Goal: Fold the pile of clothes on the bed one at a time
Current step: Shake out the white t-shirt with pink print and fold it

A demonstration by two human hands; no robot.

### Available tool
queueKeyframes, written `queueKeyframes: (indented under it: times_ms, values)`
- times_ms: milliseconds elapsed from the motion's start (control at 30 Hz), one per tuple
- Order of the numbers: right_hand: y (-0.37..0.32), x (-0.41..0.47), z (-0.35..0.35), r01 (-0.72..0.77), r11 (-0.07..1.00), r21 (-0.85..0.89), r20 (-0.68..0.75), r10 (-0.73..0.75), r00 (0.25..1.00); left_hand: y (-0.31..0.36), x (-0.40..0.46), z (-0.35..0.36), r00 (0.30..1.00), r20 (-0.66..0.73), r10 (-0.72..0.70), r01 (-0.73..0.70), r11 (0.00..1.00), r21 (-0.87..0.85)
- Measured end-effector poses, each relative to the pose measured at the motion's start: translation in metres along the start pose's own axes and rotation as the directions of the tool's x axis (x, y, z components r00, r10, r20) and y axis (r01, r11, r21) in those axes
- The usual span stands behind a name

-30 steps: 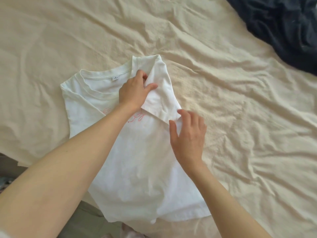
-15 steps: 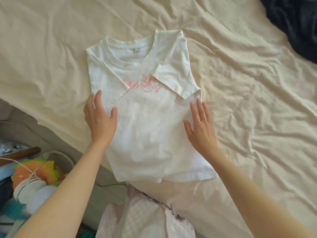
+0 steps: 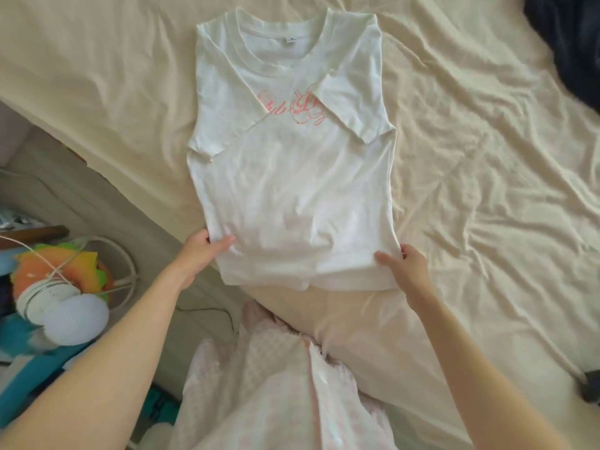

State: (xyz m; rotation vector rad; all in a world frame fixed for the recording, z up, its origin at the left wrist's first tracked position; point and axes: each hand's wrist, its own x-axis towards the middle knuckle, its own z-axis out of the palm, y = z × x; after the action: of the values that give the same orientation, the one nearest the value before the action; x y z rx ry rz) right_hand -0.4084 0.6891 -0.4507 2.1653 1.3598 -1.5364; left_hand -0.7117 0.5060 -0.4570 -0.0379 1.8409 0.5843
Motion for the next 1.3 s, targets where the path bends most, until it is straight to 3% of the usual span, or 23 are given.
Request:
queueKeyframes:
  times_ms: [100, 200, 300, 433, 633, 733, 867, 1100, 1233, 1300]
  values:
    - [0.007, -0.004, -0.013, -0.088, 0.996, 0.029, 0.095, 0.085, 0.992, -0.025, -0.020, 0.013, 0.996, 0.055, -0.072, 0.066, 0.992, 0.109]
    - [0.020, -0.015, -0.027, -0.172, 0.969, 0.179, 0.179, 0.140, 0.974, -0.044, -0.041, 0.022, 0.995, 0.020, -0.096, 0.094, 0.992, 0.087]
    - [0.034, -0.028, -0.033, -0.220, 0.887, 0.406, 0.210, 0.143, 0.967, -0.060, -0.061, 0.023, 0.990, -0.016, -0.140, 0.138, 0.986, -0.097]
    - [0.042, -0.043, -0.030, -0.229, 0.855, 0.465, 0.151, 0.179, 0.972, -0.072, -0.085, 0.019, 0.979, -0.016, -0.203, 0.177, 0.887, -0.427]
    - [0.031, -0.057, -0.037, -0.295, 0.790, 0.538, 0.155, 0.251, 0.956, -0.060, -0.100, 0.014, 0.962, 0.044, -0.270, 0.257, 0.836, -0.484]
    - [0.007, -0.060, -0.045, -0.293, 0.706, 0.645, 0.222, 0.194, 0.956, -0.035, -0.101, 0.002, 0.973, 0.041, -0.226, 0.212, 0.812, -0.543]
    - [-0.053, -0.054, -0.055, -0.261, 0.584, 0.769, 0.267, 0.078, 0.960, 0.022, -0.102, -0.019, 0.986, -0.015, -0.168, 0.099, 0.651, -0.753]
    - [-0.199, -0.003, -0.053, -0.257, 0.362, 0.896, 0.310, -0.096, 0.946, 0.154, -0.050, -0.048, 0.995, -0.101, 0.020, -0.094, 0.563, -0.821]
    - [-0.266, 0.032, -0.040, -0.199, 0.412, 0.889, 0.284, -0.156, 0.946, 0.211, -0.001, -0.058, 0.986, -0.137, 0.099, -0.168, 0.506, -0.846]
    - [-0.274, 0.043, -0.032, -0.169, 0.490, 0.855, 0.265, -0.134, 0.955, 0.217, 0.016, -0.057, 0.985, -0.143, 0.094, -0.171, 0.544, -0.822]
